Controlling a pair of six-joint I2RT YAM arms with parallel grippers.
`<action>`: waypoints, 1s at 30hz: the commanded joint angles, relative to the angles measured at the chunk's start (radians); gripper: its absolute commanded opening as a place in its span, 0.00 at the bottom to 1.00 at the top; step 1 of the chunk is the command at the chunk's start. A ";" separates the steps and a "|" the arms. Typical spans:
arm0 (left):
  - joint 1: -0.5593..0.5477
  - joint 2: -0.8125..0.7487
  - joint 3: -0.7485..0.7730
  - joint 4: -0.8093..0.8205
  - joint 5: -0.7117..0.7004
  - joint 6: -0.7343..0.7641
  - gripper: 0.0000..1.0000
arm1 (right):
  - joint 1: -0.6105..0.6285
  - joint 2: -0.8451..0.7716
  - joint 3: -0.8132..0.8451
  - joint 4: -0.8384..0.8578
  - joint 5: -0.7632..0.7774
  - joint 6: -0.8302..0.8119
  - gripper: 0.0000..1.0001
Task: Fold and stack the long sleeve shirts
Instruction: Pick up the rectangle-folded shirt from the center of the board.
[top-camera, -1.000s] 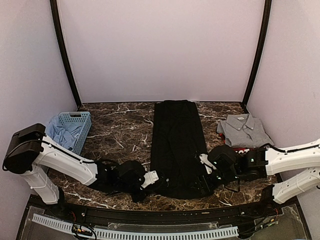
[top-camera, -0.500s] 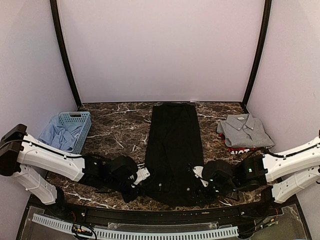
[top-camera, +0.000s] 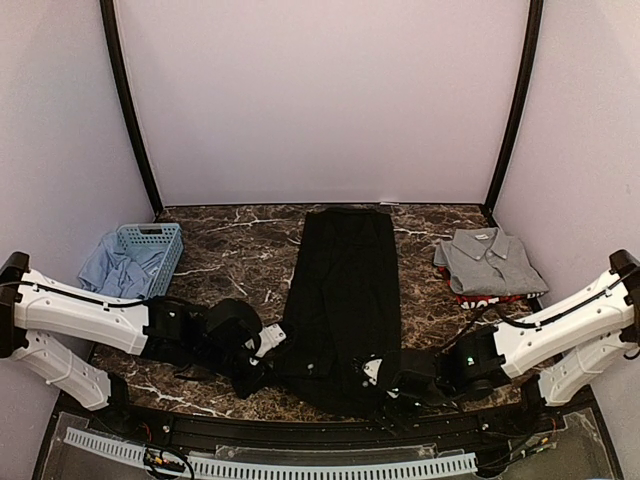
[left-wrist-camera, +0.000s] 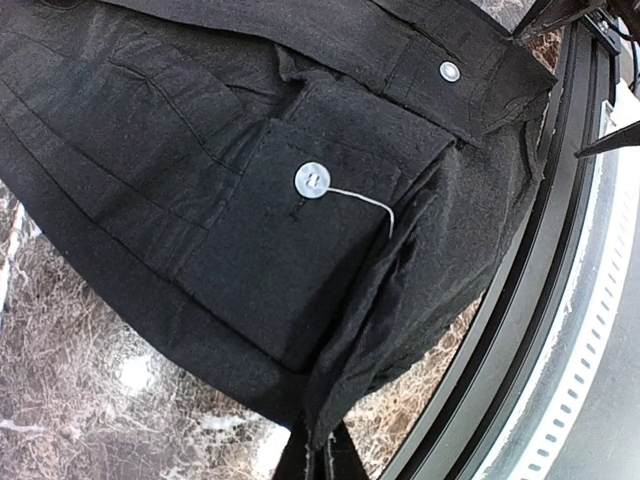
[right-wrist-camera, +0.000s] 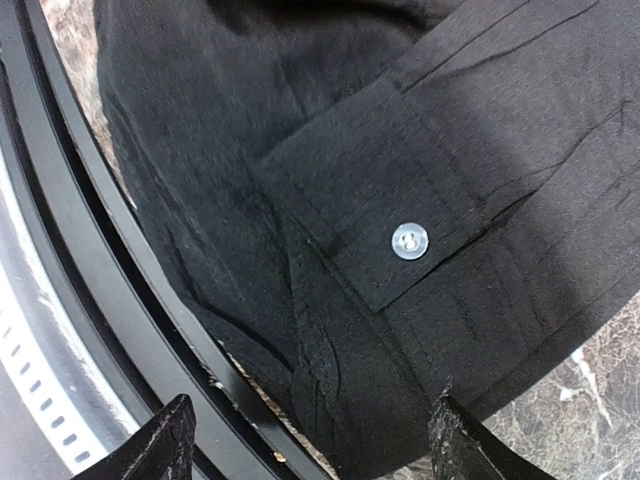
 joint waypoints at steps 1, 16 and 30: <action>0.004 0.016 0.029 -0.051 0.029 -0.010 0.00 | 0.014 0.043 0.035 -0.017 0.027 -0.036 0.75; 0.004 0.059 0.041 -0.027 0.094 0.019 0.00 | 0.014 0.120 0.032 -0.024 0.065 -0.059 0.53; 0.004 0.086 0.066 -0.099 0.149 0.001 0.00 | 0.023 0.063 0.031 -0.029 -0.072 -0.040 0.00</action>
